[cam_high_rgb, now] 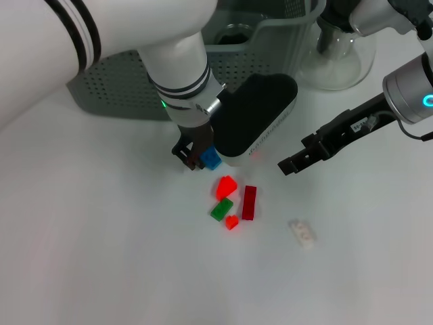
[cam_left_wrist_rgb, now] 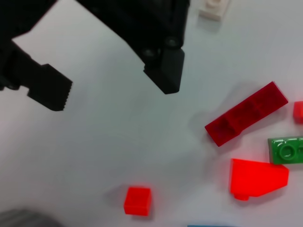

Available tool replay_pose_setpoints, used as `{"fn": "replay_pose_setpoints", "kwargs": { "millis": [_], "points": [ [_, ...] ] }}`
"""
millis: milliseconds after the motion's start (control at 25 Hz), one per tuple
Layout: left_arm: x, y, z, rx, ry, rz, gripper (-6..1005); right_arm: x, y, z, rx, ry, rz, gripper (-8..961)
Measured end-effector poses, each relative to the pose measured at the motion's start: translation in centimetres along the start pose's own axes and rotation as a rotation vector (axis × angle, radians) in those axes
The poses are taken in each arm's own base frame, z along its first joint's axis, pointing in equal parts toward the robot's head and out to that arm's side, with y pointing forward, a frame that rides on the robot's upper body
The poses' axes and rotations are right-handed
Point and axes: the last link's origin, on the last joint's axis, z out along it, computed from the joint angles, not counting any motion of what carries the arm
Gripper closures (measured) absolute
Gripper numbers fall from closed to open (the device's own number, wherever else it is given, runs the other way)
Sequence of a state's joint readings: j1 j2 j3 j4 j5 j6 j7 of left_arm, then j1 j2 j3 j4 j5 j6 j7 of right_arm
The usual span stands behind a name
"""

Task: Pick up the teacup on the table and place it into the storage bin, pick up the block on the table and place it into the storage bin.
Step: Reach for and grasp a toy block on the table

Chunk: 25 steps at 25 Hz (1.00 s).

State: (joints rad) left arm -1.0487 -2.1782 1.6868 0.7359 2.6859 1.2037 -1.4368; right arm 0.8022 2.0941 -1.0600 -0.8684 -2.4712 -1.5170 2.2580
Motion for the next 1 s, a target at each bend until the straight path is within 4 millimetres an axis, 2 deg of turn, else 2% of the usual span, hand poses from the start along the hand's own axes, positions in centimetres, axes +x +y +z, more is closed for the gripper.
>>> {"fn": "replay_pose_setpoints", "kwargs": {
  "millis": [1000],
  "points": [
    [0.56, -0.06, 0.51, -0.009, -0.002, 0.028, 563, 0.07, -0.08, 0.00, 0.002, -0.002, 0.000, 56]
  ]
}}
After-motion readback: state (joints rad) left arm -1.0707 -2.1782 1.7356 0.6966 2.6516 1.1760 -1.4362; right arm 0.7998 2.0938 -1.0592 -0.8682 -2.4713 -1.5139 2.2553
